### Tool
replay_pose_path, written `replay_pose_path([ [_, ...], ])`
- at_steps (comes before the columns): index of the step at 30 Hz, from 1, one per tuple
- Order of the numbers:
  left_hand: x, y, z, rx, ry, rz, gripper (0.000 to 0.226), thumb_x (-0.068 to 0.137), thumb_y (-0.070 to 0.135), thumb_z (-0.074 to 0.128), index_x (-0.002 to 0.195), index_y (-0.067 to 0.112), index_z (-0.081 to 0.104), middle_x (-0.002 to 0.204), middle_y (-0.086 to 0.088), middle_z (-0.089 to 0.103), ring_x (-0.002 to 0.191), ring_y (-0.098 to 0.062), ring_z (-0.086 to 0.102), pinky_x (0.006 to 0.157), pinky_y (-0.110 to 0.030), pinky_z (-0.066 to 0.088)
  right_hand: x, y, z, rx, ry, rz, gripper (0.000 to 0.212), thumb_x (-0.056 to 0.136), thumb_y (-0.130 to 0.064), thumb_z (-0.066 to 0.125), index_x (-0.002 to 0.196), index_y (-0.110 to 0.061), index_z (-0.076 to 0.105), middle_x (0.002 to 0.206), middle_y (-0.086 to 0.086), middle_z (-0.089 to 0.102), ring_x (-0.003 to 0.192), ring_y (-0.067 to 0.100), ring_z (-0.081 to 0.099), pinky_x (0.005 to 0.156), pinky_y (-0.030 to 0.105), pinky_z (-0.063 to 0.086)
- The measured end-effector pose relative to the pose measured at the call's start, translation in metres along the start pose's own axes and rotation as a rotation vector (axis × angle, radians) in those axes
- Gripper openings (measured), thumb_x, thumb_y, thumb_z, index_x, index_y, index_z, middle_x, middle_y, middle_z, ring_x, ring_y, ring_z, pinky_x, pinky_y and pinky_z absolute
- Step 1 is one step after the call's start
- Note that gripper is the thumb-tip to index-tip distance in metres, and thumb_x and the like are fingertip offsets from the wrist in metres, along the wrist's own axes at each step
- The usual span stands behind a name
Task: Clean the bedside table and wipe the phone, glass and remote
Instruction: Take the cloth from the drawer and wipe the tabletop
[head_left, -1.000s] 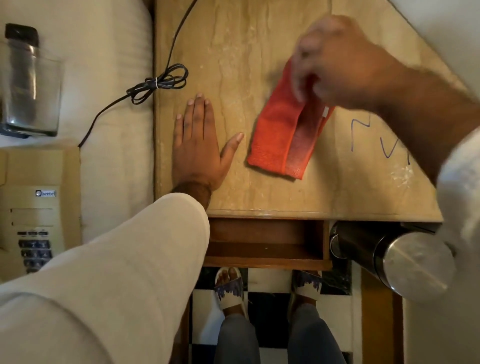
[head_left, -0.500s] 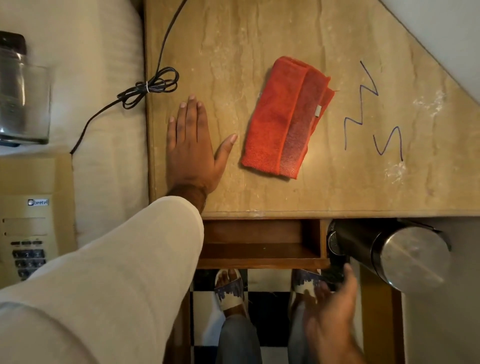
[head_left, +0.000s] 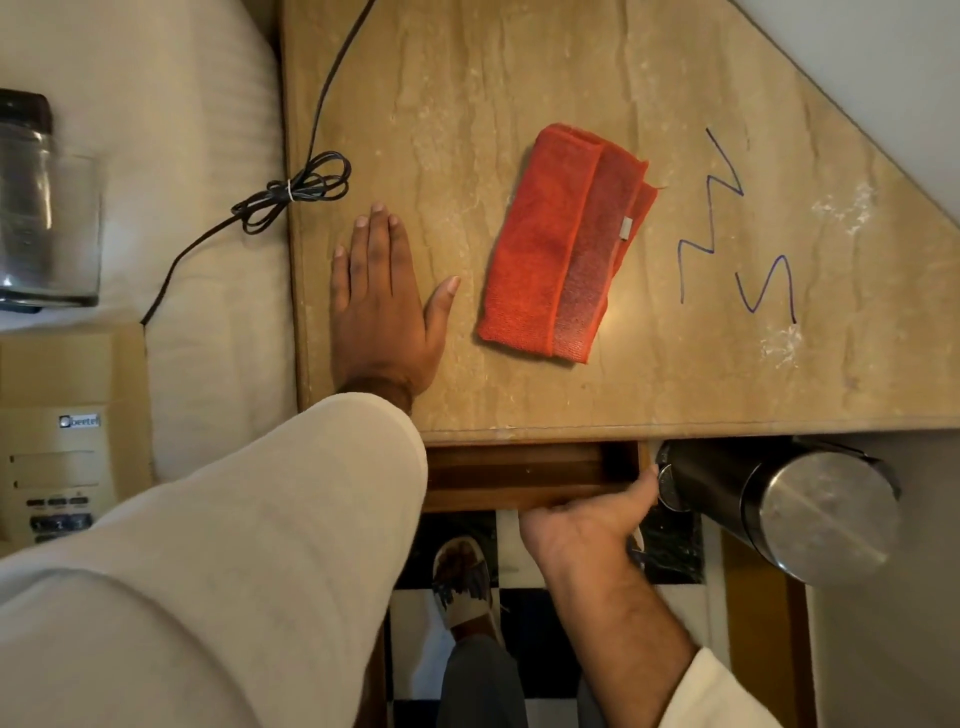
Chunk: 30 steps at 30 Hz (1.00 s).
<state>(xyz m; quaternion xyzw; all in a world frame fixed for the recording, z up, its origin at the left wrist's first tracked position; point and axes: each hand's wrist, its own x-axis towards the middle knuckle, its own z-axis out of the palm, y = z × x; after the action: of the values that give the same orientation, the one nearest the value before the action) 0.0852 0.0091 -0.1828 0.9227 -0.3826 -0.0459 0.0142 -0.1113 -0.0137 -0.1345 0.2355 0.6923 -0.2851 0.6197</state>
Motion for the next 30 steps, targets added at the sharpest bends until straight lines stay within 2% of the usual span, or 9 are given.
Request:
replay_pose_path([
  [8, -0.001, 0.000, 0.004, -0.024, 0.013, 0.002, 0.079, 0.108, 0.057, 0.022, 0.167, 0.005, 0.020, 0.176, -0.013, 0.016, 0.164, -0.029, 0.014, 0.134, -0.047, 0.008, 0.026, -0.017, -0.010, -0.177, -0.529, 0.034, 0.108, 0.072, -0.085, 0.067, 0.150, -0.012, 0.053, 0.149, 0.019, 0.063, 0.143, 0.036, 0.056, 0.126, 0.056, 0.033],
  [11, -0.001, -0.001, 0.004, -0.031, 0.024, 0.000, 0.077, 0.109, 0.056, 0.022, 0.166, 0.004, 0.021, 0.176, -0.014, 0.017, 0.164, -0.030, 0.015, 0.134, -0.047, 0.009, 0.018, -0.037, -0.034, -0.880, -0.708, 0.020, 0.098, 0.086, -0.080, 0.052, 0.158, -0.014, 0.045, 0.156, 0.012, 0.057, 0.147, 0.021, 0.052, 0.124, 0.041, 0.039],
  [14, 0.000, 0.000, 0.003, -0.046, 0.027, 0.001, 0.077, 0.109, 0.055, 0.024, 0.166, 0.004, 0.022, 0.176, -0.014, 0.018, 0.164, -0.030, 0.017, 0.134, -0.048, 0.009, -0.020, -0.035, -0.018, -1.519, -0.894, -0.322, 0.044, 0.093, -0.052, 0.073, 0.127, -0.024, 0.074, 0.115, -0.005, 0.082, 0.107, 0.008, 0.077, 0.086, 0.022, 0.060],
  [16, 0.001, 0.001, 0.002, -0.061, 0.017, 0.002, 0.077, 0.108, 0.055, 0.023, 0.166, 0.003, 0.022, 0.176, -0.015, 0.018, 0.164, -0.031, 0.017, 0.134, -0.049, 0.009, -0.044, -0.025, 0.024, -1.519, -0.867, -0.852, 0.031, 0.094, -0.043, 0.072, 0.120, -0.027, 0.076, 0.106, -0.011, 0.081, 0.098, 0.002, 0.076, 0.080, 0.018, 0.060],
  [18, 0.000, 0.001, 0.001, -0.053, 0.001, 0.001, 0.078, 0.108, 0.056, 0.020, 0.167, 0.004, 0.019, 0.176, -0.014, 0.016, 0.164, -0.030, 0.015, 0.134, -0.048, 0.007, -0.052, -0.015, 0.081, -1.537, -0.686, -1.490, 0.047, 0.100, -0.043, 0.058, 0.140, -0.019, 0.065, 0.135, -0.004, 0.071, 0.130, 0.011, 0.063, 0.107, 0.031, 0.054],
  [19, 0.000, 0.000, 0.001, -0.046, -0.002, 0.001, 0.078, 0.107, 0.056, 0.019, 0.167, 0.004, 0.018, 0.176, -0.014, 0.015, 0.164, -0.030, 0.014, 0.134, -0.048, 0.007, -0.049, -0.010, 0.111, -1.635, -0.515, -1.708, 0.060, 0.104, -0.044, 0.051, 0.154, -0.012, 0.051, 0.158, 0.008, 0.054, 0.151, 0.022, 0.045, 0.124, 0.041, 0.039],
  [21, 0.000, 0.000, 0.002, -0.044, 0.001, 0.000, 0.078, 0.108, 0.055, 0.020, 0.167, 0.005, 0.018, 0.176, -0.014, 0.015, 0.164, -0.030, 0.014, 0.134, -0.048, 0.007, -0.030, -0.007, 0.154, -1.929, -0.150, -1.766, 0.082, 0.108, -0.052, 0.039, 0.167, 0.000, 0.016, 0.176, 0.021, 0.011, 0.165, 0.034, 0.006, 0.134, 0.048, 0.009],
  [23, 0.001, 0.001, 0.001, -0.050, 0.005, -0.001, 0.077, 0.108, 0.054, 0.024, 0.166, 0.004, 0.020, 0.176, -0.015, 0.016, 0.164, -0.030, 0.015, 0.133, -0.048, 0.008, -0.006, -0.004, 0.166, -2.093, -0.030, -1.724, 0.090, 0.108, -0.059, 0.031, 0.167, 0.001, 0.000, 0.177, 0.023, -0.005, 0.165, 0.036, -0.006, 0.134, 0.049, 0.002],
  [30, 0.000, 0.000, 0.000, -0.061, 0.000, -0.001, 0.074, 0.110, 0.051, 0.031, 0.166, 0.004, 0.020, 0.176, -0.015, 0.015, 0.164, -0.031, 0.014, 0.134, -0.048, 0.008, 0.020, -0.074, 0.221, -2.095, -0.223, -2.025, 0.086, 0.105, -0.060, 0.030, 0.168, -0.004, 0.015, 0.177, 0.019, 0.009, 0.165, 0.034, 0.008, 0.132, 0.047, 0.008],
])
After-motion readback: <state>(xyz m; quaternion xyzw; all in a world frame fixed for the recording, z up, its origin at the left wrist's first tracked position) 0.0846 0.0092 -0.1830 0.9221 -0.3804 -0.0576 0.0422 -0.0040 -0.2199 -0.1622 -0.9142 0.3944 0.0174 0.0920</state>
